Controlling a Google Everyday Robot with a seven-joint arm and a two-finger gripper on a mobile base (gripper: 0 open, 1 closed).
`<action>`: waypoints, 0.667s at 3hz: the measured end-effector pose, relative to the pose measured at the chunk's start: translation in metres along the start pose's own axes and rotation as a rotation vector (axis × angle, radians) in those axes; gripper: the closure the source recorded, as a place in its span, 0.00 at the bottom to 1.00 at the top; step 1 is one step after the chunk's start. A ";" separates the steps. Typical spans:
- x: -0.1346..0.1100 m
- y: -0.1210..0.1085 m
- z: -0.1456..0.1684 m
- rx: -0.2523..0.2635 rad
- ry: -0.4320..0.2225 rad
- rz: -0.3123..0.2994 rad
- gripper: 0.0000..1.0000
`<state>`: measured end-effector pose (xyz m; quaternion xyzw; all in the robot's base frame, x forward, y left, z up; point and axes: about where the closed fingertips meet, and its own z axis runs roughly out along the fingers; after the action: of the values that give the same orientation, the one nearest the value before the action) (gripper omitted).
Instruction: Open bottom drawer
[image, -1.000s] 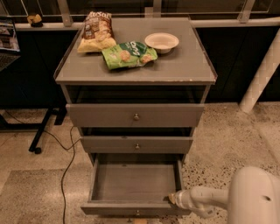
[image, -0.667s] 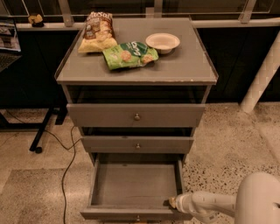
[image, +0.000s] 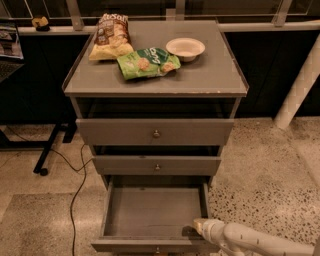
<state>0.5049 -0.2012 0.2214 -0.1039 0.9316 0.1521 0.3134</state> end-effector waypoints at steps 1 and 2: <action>-0.019 0.008 -0.018 -0.008 -0.062 -0.024 1.00; -0.021 0.009 -0.020 -0.009 -0.071 -0.023 0.82</action>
Offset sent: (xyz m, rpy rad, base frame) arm 0.0024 0.0029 0.0255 0.0101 -0.0615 0.0093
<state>0.5079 -0.1978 0.2517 -0.1107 0.9180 0.1564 0.3474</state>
